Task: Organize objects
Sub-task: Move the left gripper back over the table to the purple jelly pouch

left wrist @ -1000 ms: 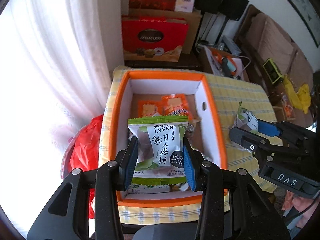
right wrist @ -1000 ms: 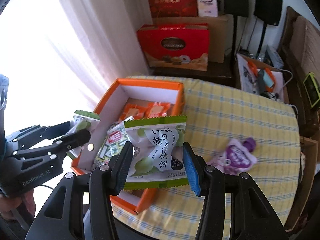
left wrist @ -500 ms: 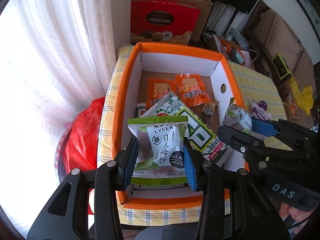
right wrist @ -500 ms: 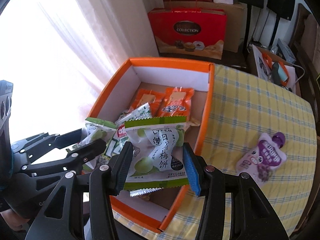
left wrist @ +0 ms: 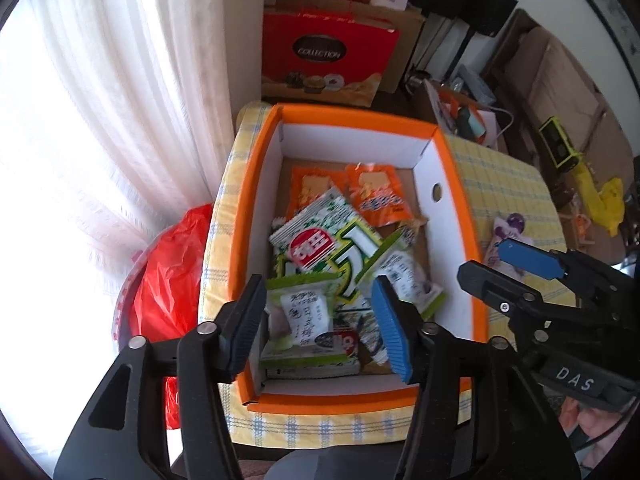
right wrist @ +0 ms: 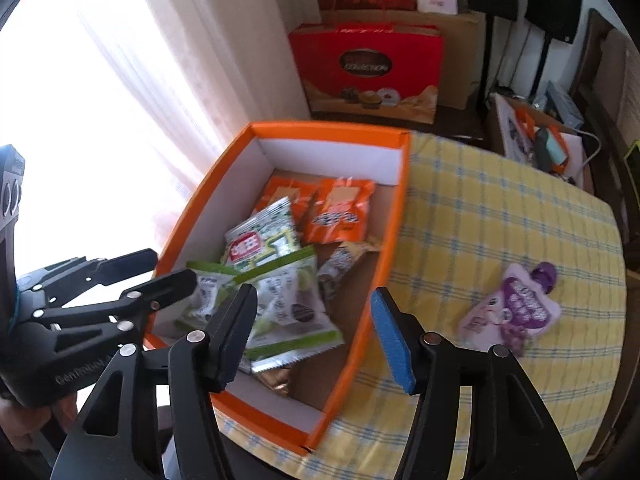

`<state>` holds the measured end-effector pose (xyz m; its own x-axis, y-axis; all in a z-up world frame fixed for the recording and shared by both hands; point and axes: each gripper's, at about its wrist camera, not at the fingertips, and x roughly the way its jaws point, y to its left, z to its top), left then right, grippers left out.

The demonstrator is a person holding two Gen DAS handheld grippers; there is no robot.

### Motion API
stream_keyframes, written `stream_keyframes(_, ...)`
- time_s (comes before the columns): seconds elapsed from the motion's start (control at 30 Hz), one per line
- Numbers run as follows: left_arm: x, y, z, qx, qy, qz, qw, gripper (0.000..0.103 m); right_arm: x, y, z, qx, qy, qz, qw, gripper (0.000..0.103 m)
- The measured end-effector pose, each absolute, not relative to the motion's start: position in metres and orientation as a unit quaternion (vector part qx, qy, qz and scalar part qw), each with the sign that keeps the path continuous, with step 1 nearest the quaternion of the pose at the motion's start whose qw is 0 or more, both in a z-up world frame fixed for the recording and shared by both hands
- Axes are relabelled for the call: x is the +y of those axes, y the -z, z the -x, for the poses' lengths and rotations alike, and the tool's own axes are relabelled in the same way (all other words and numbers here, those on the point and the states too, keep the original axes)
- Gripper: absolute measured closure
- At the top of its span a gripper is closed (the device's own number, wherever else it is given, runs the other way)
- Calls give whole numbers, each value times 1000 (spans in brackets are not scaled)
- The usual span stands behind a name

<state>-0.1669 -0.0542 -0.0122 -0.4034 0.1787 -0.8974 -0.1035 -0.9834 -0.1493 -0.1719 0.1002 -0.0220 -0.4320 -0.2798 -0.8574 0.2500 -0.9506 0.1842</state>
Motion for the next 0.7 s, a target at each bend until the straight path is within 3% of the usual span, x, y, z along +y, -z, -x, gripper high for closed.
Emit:
stream_keyframes(0.17,-37,0,168,-38,-842,528,98,34,131,10,171,-14,855,-502,127,36)
stream_keyframes(0.43,4,-4,167,-27,-841,526,126,23,192,1,167,-37,863,-497,81,30)
stream_keyframes(0.7,48,-4,165,-2,-840,524,139,22,236,-5,161,-61,868,-490,50,21)
